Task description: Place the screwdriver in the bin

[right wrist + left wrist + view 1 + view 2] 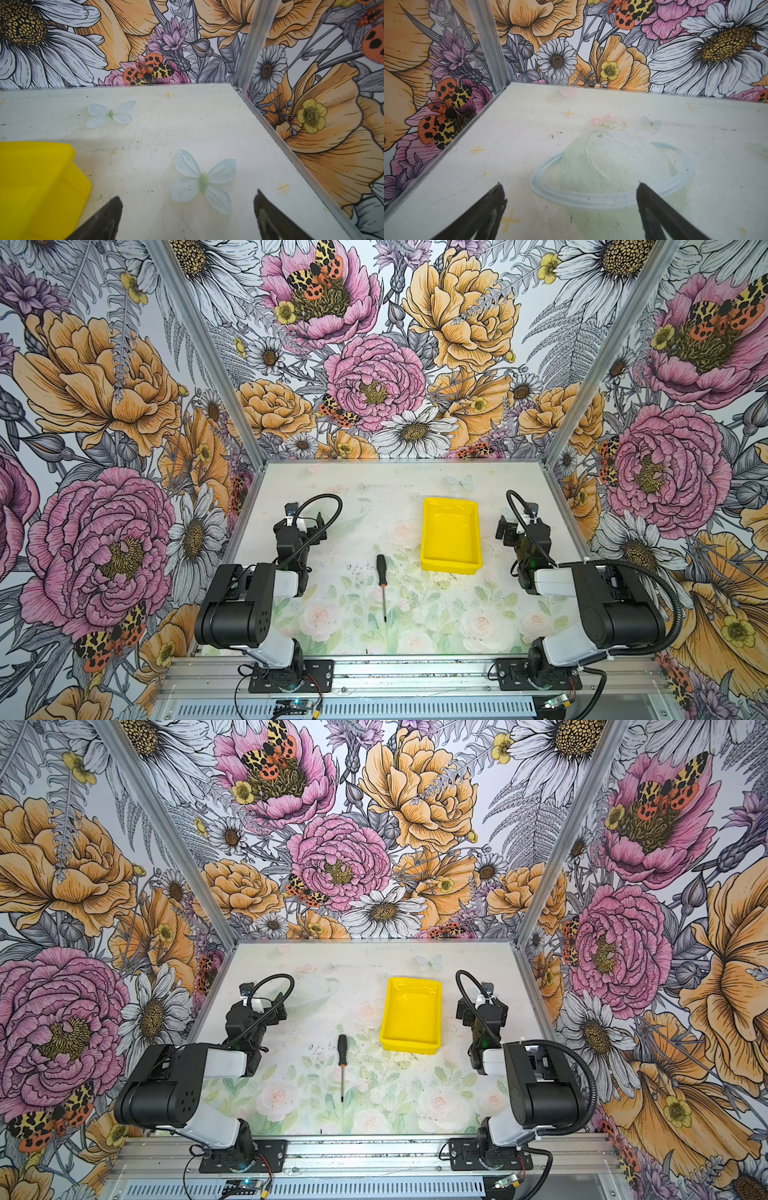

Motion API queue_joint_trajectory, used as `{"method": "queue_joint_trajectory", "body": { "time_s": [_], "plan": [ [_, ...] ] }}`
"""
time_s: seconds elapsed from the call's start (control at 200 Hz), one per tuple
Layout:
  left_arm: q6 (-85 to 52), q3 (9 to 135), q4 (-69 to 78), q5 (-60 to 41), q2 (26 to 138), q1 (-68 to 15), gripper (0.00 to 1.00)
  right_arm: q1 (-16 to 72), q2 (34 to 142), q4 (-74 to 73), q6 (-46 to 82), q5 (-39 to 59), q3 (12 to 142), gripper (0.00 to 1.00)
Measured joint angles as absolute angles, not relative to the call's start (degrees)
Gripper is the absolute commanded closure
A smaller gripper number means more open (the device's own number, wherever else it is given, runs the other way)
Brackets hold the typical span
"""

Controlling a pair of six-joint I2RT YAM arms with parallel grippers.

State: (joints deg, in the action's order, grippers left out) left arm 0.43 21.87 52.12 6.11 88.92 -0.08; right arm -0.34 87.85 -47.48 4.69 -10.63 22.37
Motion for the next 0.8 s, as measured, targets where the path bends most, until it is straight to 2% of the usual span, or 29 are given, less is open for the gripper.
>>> {"method": "queue_joint_trajectory", "body": {
  "time_s": [0.571, 0.801],
  "plan": [
    [0.4, 21.9, 51.9, 6.1, 88.8, -0.1, 0.01, -0.3, 87.8, -47.5, 4.7, -10.6, 22.4, 0.0],
    [-0.3, 23.0, 43.5, 6.6, 81.4, 0.2, 0.01, -0.3, 85.6, -41.0, 4.7, -10.5, 24.5, 0.0]
  ]
}}
